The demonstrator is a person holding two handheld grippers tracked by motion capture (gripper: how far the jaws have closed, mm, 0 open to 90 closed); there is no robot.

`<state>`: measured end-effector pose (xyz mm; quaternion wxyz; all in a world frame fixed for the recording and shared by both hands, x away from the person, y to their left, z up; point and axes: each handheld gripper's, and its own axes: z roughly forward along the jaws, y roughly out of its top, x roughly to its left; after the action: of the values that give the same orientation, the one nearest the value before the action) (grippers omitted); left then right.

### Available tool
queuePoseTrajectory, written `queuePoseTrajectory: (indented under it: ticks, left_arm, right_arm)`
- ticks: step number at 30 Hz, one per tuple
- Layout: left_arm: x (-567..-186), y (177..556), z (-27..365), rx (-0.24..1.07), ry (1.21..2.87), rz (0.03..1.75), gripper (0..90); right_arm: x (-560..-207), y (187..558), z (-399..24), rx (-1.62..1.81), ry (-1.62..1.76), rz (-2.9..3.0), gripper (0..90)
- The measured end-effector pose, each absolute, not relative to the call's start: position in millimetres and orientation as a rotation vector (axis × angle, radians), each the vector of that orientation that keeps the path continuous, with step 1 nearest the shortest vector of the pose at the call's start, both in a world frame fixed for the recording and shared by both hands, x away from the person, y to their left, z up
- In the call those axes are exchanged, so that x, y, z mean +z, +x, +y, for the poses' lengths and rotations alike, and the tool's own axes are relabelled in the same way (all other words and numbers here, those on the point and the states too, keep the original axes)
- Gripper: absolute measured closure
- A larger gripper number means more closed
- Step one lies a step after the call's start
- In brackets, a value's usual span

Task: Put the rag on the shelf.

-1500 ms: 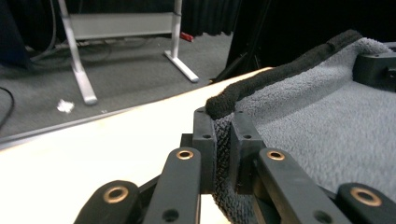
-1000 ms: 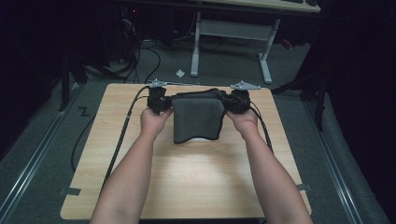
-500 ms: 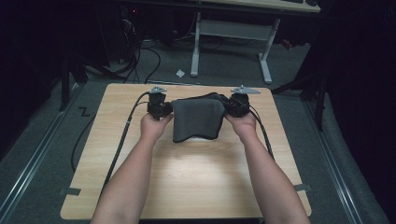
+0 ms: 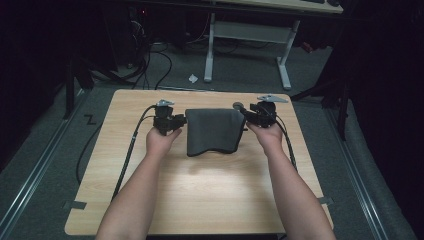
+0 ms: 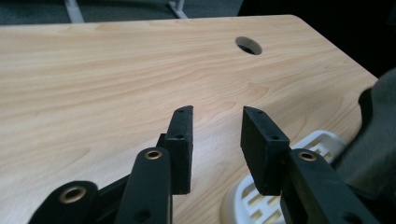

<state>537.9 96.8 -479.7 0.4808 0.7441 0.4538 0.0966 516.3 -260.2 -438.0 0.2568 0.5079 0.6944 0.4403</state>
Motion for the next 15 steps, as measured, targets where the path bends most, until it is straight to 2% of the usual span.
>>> queuePoseTrajectory:
  ticks: [8,15]
  left_arm:
    - [-493.1,513.6,121.2,0.281,1.793,1.123,59.3]
    - [-505.7,479.9,135.0,0.321,1.801,1.133,57.9]
  right_arm:
    - [-442.0,498.3,-271.3,1.136,1.371,1.887,48.3]
    - [-447.5,467.7,-272.4,1.104,1.301,1.884,48.9]
